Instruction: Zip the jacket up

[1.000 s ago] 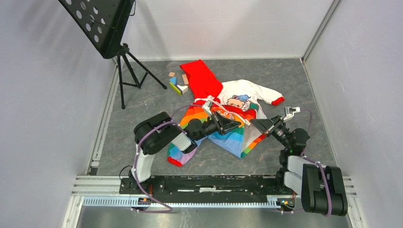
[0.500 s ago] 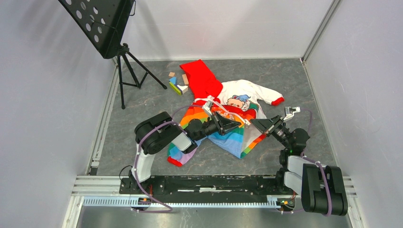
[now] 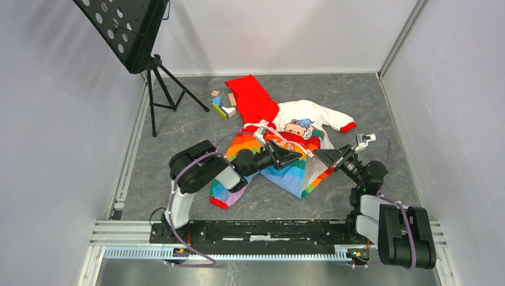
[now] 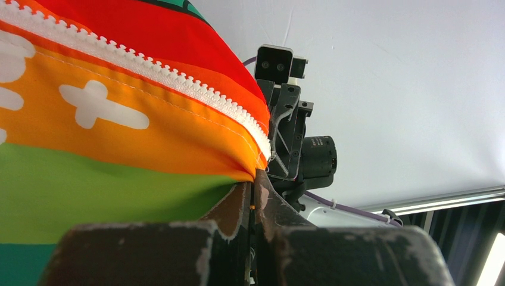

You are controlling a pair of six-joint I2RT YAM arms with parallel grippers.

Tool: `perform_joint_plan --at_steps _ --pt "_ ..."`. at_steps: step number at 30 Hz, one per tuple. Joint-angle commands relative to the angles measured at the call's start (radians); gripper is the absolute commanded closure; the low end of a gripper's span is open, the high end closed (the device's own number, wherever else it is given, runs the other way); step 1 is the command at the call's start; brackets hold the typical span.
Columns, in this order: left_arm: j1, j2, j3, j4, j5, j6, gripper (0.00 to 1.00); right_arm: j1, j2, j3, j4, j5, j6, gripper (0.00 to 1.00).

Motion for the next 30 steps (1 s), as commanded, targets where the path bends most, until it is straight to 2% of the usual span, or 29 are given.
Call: perform_joint_plan --at_steps 1,30 --pt "0.006 -0.002 -0.002 0.059 -0.031 -0.020 0.98 0.007 -0.011 -0.101 0.072 -0.011 0.005 1.00" --pt "0.000 -0.001 0.005 0.058 -0.020 -0.012 0.98 0.008 0.000 -0.106 0.084 -0.003 0.009 1.00"
